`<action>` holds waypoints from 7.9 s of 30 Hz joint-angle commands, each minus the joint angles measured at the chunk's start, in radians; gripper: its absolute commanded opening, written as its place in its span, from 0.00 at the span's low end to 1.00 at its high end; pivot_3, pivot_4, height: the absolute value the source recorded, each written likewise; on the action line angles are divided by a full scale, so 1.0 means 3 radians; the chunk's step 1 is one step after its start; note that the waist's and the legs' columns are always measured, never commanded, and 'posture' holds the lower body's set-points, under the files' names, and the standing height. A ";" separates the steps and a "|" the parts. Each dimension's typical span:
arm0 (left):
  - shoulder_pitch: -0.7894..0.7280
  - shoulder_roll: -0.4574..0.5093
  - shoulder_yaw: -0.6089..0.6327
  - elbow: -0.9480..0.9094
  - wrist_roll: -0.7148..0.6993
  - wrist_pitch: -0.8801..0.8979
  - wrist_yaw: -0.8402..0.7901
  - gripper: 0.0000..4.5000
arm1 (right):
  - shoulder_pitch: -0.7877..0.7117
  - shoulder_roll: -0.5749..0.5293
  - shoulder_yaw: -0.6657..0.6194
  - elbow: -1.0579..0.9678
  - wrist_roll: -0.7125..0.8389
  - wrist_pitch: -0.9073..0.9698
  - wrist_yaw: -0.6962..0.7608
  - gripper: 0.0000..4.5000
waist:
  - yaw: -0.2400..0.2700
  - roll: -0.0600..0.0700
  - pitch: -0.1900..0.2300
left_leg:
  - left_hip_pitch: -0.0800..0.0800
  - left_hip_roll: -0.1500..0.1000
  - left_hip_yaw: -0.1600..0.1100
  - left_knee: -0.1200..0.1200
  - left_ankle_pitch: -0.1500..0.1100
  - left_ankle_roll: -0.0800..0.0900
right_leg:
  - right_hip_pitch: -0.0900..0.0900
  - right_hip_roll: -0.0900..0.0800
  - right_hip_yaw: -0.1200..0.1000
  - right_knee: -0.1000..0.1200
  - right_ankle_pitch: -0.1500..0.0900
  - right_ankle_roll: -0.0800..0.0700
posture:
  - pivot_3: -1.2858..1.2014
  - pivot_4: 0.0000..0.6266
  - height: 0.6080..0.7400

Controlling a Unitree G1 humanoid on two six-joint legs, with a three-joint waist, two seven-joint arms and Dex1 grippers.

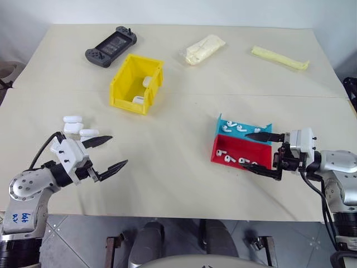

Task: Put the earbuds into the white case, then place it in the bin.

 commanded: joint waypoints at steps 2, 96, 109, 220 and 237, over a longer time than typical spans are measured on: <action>0.0099 0.0033 0.0132 -0.0189 -0.0030 0.0048 0.0072 0.99 | -0.0080 0.0048 0.0026 0.0044 -0.0008 -0.0109 0.0060 1.00 | -0.0010 0.0000 0.0000 | 0.0000 0.0001 0.0000 -0.0001 0.0000 0.0000 | 0.0000 0.0000 0.0000 -0.0001 0.0000 0.0000 | 0.52 0.24 1.00; -0.0230 -0.0238 0.0952 -0.1190 -0.0533 0.3175 0.1989 0.60 | -0.0113 0.0638 0.0582 -0.0778 -0.0043 -0.0088 -0.0603 1.00 | 0.0042 -0.0008 0.0001 | 0.0000 0.0000 -0.0016 0.0002 -0.0003 -0.0011 | -0.0009 0.0000 0.0008 -0.0002 -0.0002 -0.0008 | 0.52 0.24 1.00; 0.0918 0.0702 0.1729 -0.1093 -0.0435 0.3420 0.1132 0.99 | -0.0272 0.0641 0.0617 -0.0697 0.0011 -0.0010 -0.0465 1.00 | -0.0074 -0.0011 0.0004 | 0.0003 0.0005 -0.0017 -0.0007 -0.0004 -0.0009 | -0.0014 0.0001 0.0010 -0.0003 -0.0004 -0.0012 | 0.52 0.24 1.00; -0.1072 -0.2063 -0.1621 0.0266 -0.0668 -0.0146 -0.0958 0.61 | -0.0317 -0.1800 0.0873 -0.1941 -0.0355 0.3564 -0.1637 1.00 | 0.0094 -0.0009 -0.0008 | -0.0008 0.0005 0.0064 0.0031 -0.0021 0.0026 | -0.0030 -0.0005 0.0016 -0.0009 0.0017 0.0007 | 0.52 0.24 1.00; -0.1037 -0.2011 -0.1605 0.0195 -0.0667 -0.0122 -0.0917 0.61 | -0.0344 -0.1808 0.1185 -0.1997 -0.0714 0.3108 -0.1403 0.88 | 0.0087 -0.0009 -0.0008 | -0.0009 0.0005 0.0067 0.0030 -0.0021 0.0027 | -0.0030 -0.0004 0.0017 -0.0014 0.0020 0.0011 | 0.52 0.24 1.00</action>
